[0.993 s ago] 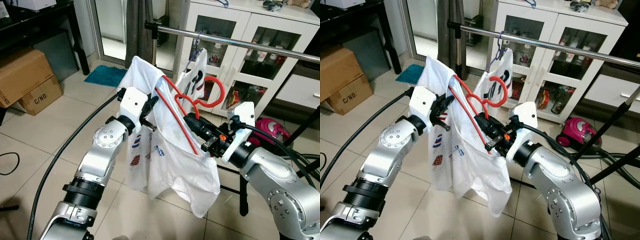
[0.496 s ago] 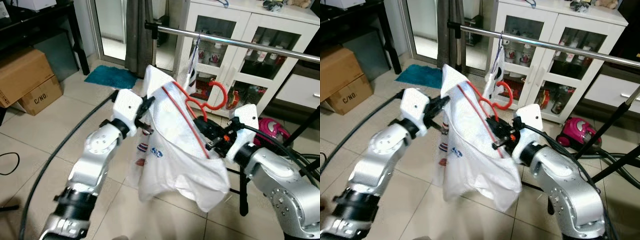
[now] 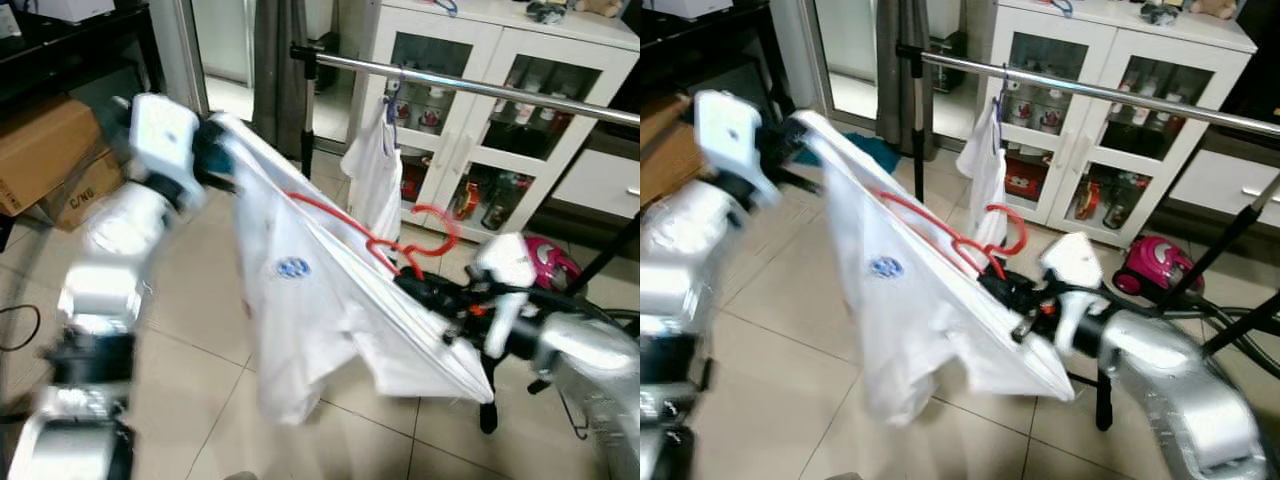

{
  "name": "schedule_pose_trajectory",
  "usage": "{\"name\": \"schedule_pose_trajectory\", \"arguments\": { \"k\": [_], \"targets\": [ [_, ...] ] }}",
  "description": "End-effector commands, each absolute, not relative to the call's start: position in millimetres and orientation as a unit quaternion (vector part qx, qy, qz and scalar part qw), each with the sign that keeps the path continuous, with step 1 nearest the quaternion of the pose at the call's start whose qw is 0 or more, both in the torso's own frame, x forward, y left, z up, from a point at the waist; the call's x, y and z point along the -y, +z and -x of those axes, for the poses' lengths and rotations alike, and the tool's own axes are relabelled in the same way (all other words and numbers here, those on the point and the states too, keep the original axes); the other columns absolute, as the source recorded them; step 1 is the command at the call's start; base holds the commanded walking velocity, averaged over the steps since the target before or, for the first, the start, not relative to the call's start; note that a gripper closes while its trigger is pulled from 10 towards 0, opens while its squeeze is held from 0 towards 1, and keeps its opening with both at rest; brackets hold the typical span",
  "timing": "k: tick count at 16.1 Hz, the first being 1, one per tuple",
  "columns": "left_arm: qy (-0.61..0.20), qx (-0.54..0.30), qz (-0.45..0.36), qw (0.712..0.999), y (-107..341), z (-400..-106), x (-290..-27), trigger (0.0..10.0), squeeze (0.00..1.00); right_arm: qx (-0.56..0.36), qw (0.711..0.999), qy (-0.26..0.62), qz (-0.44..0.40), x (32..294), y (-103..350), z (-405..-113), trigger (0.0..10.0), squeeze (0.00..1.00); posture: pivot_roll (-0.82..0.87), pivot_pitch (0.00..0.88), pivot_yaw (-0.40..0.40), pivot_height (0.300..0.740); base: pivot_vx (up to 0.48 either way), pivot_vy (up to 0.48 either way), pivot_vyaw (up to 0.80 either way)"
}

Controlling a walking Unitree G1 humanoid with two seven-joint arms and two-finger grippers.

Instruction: Hang hanger

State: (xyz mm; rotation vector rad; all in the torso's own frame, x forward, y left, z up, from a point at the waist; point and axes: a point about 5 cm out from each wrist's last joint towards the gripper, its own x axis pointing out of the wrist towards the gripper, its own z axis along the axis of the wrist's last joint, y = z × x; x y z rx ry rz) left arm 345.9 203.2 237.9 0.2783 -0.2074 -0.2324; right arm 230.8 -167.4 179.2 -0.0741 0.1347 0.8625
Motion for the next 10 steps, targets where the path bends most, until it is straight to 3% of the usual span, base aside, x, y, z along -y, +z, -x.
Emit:
{"name": "schedule_pose_trajectory", "arguments": {
  "k": [1, 3, 7, 10],
  "targets": [
    [-0.069, 0.084, -0.138, 0.984, 236, -355, -222, 0.0, 0.00, -0.051, 0.902, 0.428, 0.010, 179, 188, -226, 0.0, 0.00, 0.02, 0.000, -0.023, 0.740, 0.000, 0.000, 0.00],
    [-0.061, 0.063, -0.130, 0.988, 228, -361, -228, 0.0, 0.00, -0.030, 0.899, 0.436, -0.025, 185, 195, -222, 0.0, 0.00, 0.01, 0.000, -0.017, 0.740, 0.000, 0.000, 0.00],
    [-0.120, 0.024, -0.077, 0.989, 200, -362, -203, 0.0, 0.00, 0.016, 0.915, 0.392, -0.098, 185, 203, -228, 0.0, 0.00, 0.01, 0.000, 0.001, 0.740, 0.000, 0.000, 0.00],
    [-0.336, 0.022, -0.030, 0.941, 180, -327, -111, 0.0, 0.00, 0.051, 0.939, 0.268, -0.209, 174, 198, -252, 0.0, 0.00, 0.01, 0.000, 0.005, 0.740, 0.000, 0.000, 0.00]
  ]
}}
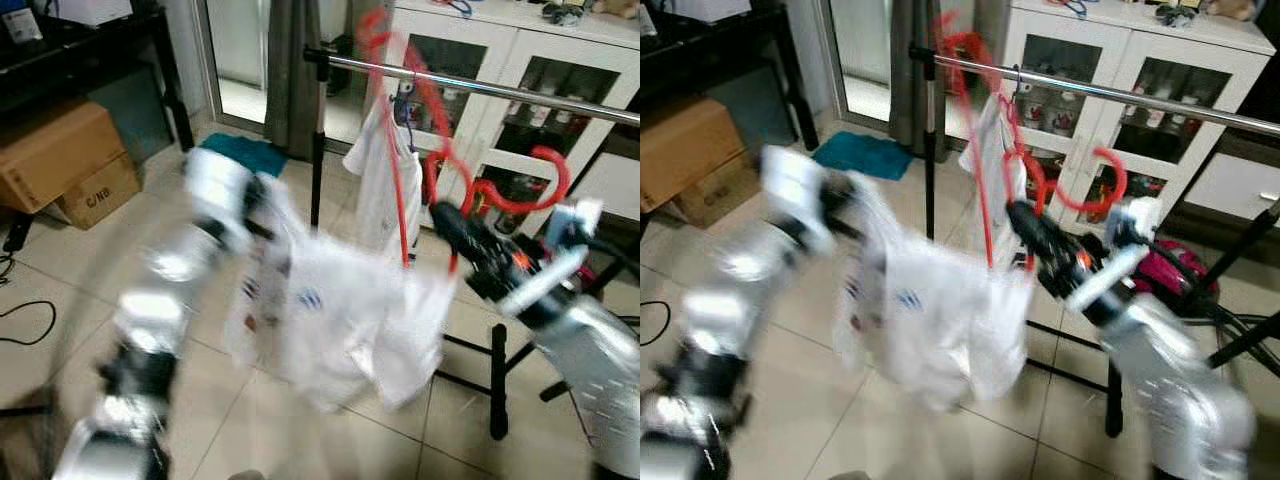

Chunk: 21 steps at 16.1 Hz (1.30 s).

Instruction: Hang hanger

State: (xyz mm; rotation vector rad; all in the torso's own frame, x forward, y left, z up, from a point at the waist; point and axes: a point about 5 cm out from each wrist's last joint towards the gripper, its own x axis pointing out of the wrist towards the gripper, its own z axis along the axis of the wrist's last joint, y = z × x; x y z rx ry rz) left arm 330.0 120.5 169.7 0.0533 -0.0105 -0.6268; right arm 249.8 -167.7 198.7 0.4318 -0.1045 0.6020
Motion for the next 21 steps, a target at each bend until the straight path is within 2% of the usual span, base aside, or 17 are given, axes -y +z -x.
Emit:
{"name": "schedule_pose_trajectory", "arguments": {
  "k": [1, 4, 5, 6, 8, 9, 10, 11, 12, 14, 17, 21],
  "targets": [
    [-0.385, 0.024, -0.023, 0.922, 179, -315, -92, 0.0, 0.00, 0.045, 0.941, 0.250, -0.222, 169, 193, -256, 0.0, 0.00, 0.01, 0.000, 0.000, 0.740, 0.000, 0.000, 0.00],
    [-0.469, 0.044, -0.005, 0.882, 186, -289, -67, 0.0, 0.00, 0.051, 0.945, 0.206, -0.249, 166, 190, -265, 0.0, 0.00, 0.02, 0.000, -0.004, 0.740, 0.000, 0.000, 0.00],
    [-0.473, 0.046, -0.003, 0.880, 187, -285, -67, 0.0, 0.00, 0.051, 0.950, 0.194, -0.241, 167, 190, -267, 0.0, 0.00, 0.01, 0.000, -0.004, 0.740, 0.000, 0.000, 0.00],
    [-0.451, 0.042, -0.002, 0.891, 187, -281, -77, 0.0, 0.00, 0.049, 0.968, 0.156, -0.189, 174, 187, -270, 0.0, 0.00, 0.01, 0.000, -0.006, 0.740, 0.000, 0.000, 0.00],
    [-0.388, 0.024, -0.003, 0.921, 181, -282, -96, 0.0, 0.00, 0.019, 0.983, 0.134, -0.127, 179, 173, -267, 0.0, 0.00, 0.01, 0.000, -0.007, 0.740, 0.000, 0.000, 0.00],
    [-0.288, 0.009, 0.002, 0.958, 170, -285, -122, 0.0, 0.00, -0.018, 0.990, 0.108, -0.089, 183, 158, -258, 0.0, 0.00, 0.01, 0.000, -0.013, 0.740, 0.000, 0.000, 0.00],
    [-0.196, -0.004, 0.001, 0.981, 159, -284, -147, 5.5, 0.00, -0.052, 0.993, 0.082, -0.071, 187, 147, -249, 2.9, 0.00, 0.01, 0.000, -0.015, 0.740, 0.000, 0.000, 0.00],
    [-0.142, -0.018, 0.017, 0.990, 150, -278, -163, 10.0, 0.00, -0.078, 0.992, 0.087, -0.057, 184, 140, -241, 10.0, 0.00, 0.00, 0.000, -0.018, 0.740, 0.000, 0.000, 0.00],
    [-0.107, -0.043, 0.029, 0.993, 141, -274, -171, 10.0, 0.00, -0.077, 0.992, 0.092, -0.050, 180, 139, -235, 10.0, 0.00, 0.00, 0.000, -0.018, 0.740, 0.000, 0.000, 0.00],
    [-0.089, -0.050, 0.019, 0.995, 135, -267, -172, 10.0, 0.00, -0.082, 0.993, 0.084, -0.024, 178, 136, -231, 10.0, 0.00, 0.00, 0.000, -0.020, 0.740, 0.000, 0.000, -0.40],
    [-0.101, -0.052, 0.002, 0.994, 131, -261, -161, 10.0, 0.00, -0.070, 0.997, 0.030, 0.030, 189, 139, -229, 10.0, 0.00, 0.00, 0.000, -0.026, 0.740, 0.000, 0.000, -0.80],
    [-0.122, -0.052, -0.006, 0.991, 132, -260, -152, 10.0, 0.00, -0.062, 0.998, 0.008, -0.026, 194, 145, -227, 10.0, 0.00, -0.01, 0.000, -0.024, 0.740, 0.000, 0.000, -0.80]
  ]
}}
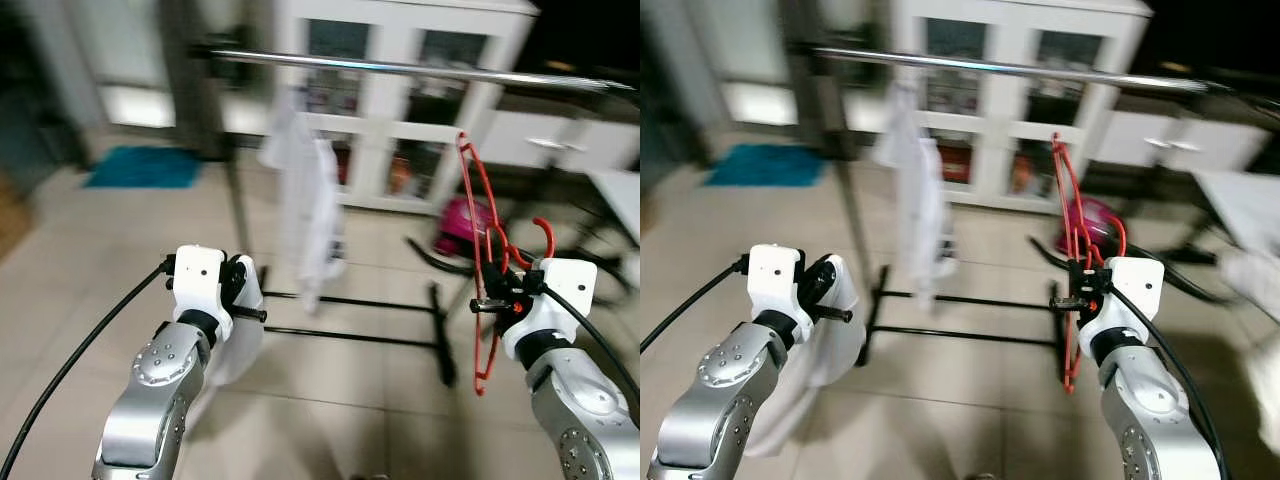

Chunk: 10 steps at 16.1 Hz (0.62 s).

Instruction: Hang hanger

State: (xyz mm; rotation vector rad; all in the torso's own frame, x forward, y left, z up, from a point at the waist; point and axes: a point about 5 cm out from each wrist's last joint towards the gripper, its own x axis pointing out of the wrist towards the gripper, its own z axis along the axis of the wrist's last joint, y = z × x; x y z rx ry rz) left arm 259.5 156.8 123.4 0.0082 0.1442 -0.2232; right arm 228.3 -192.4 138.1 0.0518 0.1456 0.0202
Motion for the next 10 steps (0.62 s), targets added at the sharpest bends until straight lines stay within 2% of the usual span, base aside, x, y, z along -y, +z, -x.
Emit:
{"name": "schedule_pose_trajectory", "arguments": {
  "k": [1, 3, 6, 10],
  "targets": [
    [-0.135, -0.053, -0.007, 0.989, 132, -260, -151, 10.0, 0.00, -0.064, 0.997, 0.011, -0.033, 191, 145, -227, 10.0, 0.00, -0.01, 0.000, -0.026, 0.740, 0.000, 0.000, -0.80],
    [-0.137, -0.048, -0.016, 0.989, 134, -260, -151, 10.0, 0.00, -0.065, 0.995, 0.027, -0.064, 185, 145, -226, 10.0, 0.00, -0.01, 0.000, -0.031, 0.740, 0.000, 0.000, -0.80],
    [-0.145, -0.041, -0.038, 0.988, 139, -262, -149, 10.0, 0.00, -0.069, 0.998, -0.008, -0.013, 187, 144, -230, 10.0, 0.00, 0.00, 0.000, -0.033, 0.740, 0.000, 0.000, -0.80],
    [-0.152, -0.037, -0.043, 0.987, 142, -266, -148, 10.0, 0.00, -0.035, 0.998, -0.043, -0.026, 200, 154, -230, 10.0, 0.00, -0.01, 0.000, -0.008, 0.740, 0.000, 0.000, -0.80]
  ]
}}
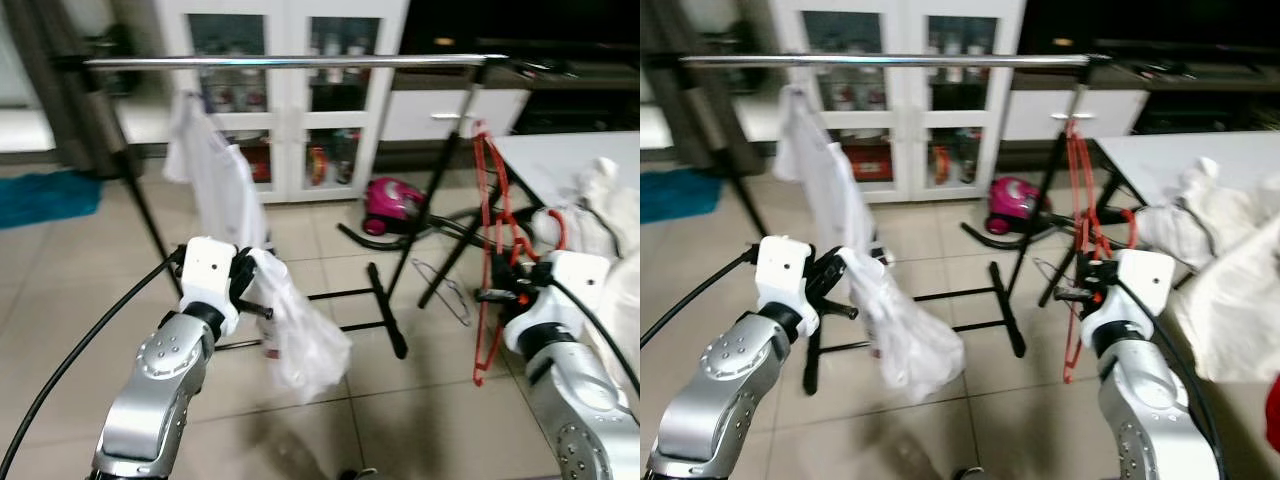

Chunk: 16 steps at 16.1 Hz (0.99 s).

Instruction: Hang hanger

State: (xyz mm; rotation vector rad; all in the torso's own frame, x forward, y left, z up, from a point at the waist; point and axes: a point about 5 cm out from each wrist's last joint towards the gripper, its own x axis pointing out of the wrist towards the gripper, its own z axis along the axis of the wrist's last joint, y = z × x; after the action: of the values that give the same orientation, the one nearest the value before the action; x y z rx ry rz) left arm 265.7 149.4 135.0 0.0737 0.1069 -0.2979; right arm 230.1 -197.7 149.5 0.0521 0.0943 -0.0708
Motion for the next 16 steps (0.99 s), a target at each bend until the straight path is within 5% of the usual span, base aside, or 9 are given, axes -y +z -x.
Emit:
{"name": "schedule_pose_trajectory", "arguments": {
  "k": [1, 11, 16],
  "targets": [
    [-0.157, -0.035, -0.045, 0.986, 144, -268, -148, 10.0, 0.00, -0.028, 0.998, -0.053, -0.025, 201, 155, -229, 10.0, 0.00, -0.01, 0.000, 0.004, 0.740, 0.000, 0.000, -0.80],
    [-0.173, -0.035, -0.048, 0.983, 147, -276, -146, 10.0, 0.00, -0.020, 0.992, -0.094, -0.077, 204, 155, -223, 10.0, 0.00, -0.01, 0.000, 0.048, 0.740, 0.000, 0.000, -0.80],
    [-0.166, -0.044, -0.022, 0.985, 144, -276, -148, 10.0, 0.00, 0.014, 0.997, -0.076, -0.017, 202, 166, -232, 10.0, 0.00, -0.01, 0.000, 0.035, 0.740, 0.000, 0.000, -0.64]
  ]
}}
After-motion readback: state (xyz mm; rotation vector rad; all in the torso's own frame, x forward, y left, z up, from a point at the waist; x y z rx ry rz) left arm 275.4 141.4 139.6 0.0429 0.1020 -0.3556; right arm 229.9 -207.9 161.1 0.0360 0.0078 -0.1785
